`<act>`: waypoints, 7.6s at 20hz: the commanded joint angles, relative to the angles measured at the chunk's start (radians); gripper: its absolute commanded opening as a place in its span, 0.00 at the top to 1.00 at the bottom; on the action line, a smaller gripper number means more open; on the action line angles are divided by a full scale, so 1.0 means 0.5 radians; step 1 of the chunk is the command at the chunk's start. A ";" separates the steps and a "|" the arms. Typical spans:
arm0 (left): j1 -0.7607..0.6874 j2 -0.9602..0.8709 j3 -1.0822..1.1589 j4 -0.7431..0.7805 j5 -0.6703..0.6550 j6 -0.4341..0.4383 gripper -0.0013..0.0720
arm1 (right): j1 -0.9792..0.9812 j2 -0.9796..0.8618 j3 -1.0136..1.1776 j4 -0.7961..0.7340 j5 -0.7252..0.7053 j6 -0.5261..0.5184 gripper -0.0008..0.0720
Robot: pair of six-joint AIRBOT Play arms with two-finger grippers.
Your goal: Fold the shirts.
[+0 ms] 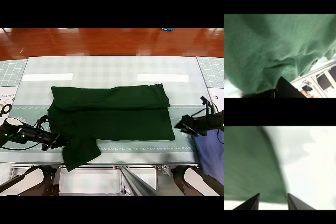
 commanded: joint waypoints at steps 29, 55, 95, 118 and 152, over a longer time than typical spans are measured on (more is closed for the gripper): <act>-0.027 -0.217 0.962 -0.427 0.190 0.114 0.95 | 0.295 -0.672 0.671 0.645 -0.126 -0.427 0.96; -0.205 -1.272 2.104 -0.522 -0.157 -0.073 0.29 | 0.349 -1.183 1.196 0.838 -0.523 -0.311 0.42; -0.608 0.615 0.554 -0.229 0.622 0.032 0.96 | 0.346 -0.880 1.115 0.646 -0.201 -0.145 0.96; -2.527 -1.811 3.000 -0.641 0.350 -0.438 0.96 | 0.315 0.816 0.709 0.536 0.210 0.076 0.96; -0.335 0.916 0.586 -0.327 0.347 -0.079 0.95 | 1.827 -1.328 1.792 1.175 -0.426 0.108 0.43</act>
